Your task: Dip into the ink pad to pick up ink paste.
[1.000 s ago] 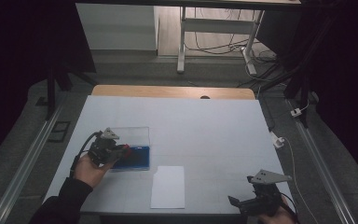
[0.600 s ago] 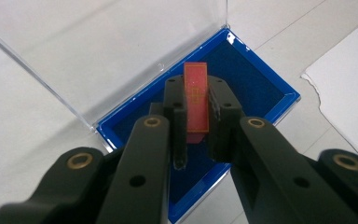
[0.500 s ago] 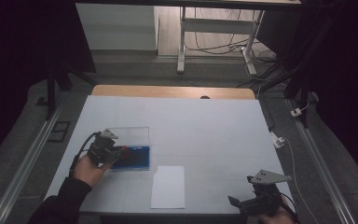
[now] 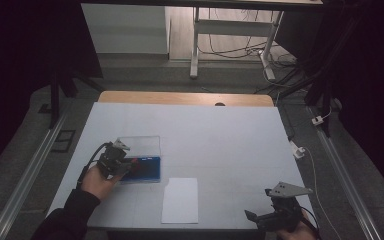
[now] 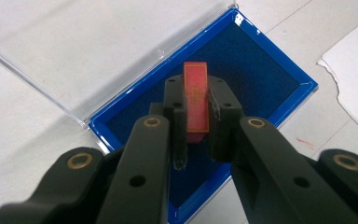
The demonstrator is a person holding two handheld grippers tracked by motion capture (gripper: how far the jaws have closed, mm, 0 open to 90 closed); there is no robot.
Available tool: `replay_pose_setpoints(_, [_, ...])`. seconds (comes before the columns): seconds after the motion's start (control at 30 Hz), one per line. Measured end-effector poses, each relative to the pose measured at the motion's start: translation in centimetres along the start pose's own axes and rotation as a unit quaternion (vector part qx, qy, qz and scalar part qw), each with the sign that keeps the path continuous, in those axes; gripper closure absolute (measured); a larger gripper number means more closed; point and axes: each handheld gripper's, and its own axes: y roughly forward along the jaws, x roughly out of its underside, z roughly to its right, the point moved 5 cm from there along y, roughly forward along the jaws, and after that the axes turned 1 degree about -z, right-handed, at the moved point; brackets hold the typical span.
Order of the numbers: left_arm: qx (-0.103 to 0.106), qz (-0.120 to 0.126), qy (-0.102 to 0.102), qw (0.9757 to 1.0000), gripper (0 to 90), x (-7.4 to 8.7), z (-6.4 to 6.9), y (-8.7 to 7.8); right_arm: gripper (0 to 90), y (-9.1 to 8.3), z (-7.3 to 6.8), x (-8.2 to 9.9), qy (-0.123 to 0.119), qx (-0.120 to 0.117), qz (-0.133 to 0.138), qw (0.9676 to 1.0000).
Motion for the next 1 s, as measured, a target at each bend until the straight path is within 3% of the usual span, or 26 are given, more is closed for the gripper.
replay_pose_setpoints(0.27, [0.008,0.002,-0.009,0.9999,80.4,0.1,-0.1,0.1,0.0,0.0,0.0,0.0,-0.001,0.001,-0.001,1.0])
replay_pose_setpoints(0.43, [-0.016,0.003,0.009,0.9998,80.4,0.1,0.5,0.2,0.0,0.1,0.0,0.0,-0.001,0.001,-0.003,1.0])
replay_pose_setpoints(0.6, [-0.047,-0.002,0.035,0.9983,80.4,0.0,1.2,0.3,0.0,0.1,0.0,0.0,-0.001,0.001,-0.003,1.0])
replay_pose_setpoints(0.67, [-0.04,0.0,0.027,0.9988,80.4,0.0,1.0,0.3,0.0,0.1,0.0,0.0,-0.001,0.001,-0.003,1.0])
replay_pose_setpoints(0.77, [-0.01,0.007,-0.002,0.9999,80.4,0.2,0.3,0.3,0.0,0.1,0.0,0.0,-0.001,0.001,-0.003,1.0])
replay_pose_setpoints(0.9, [0.028,0.016,-0.036,0.9988,80.4,0.4,-0.6,0.2,0.0,0.1,0.0,0.0,0.0,0.001,-0.003,1.0])
replay_pose_setpoints(1.0, [0.034,0.018,-0.043,0.9984,80.4,0.4,-0.7,0.3,0.0,0.1,0.0,0.0,-0.001,0.001,-0.003,1.0])
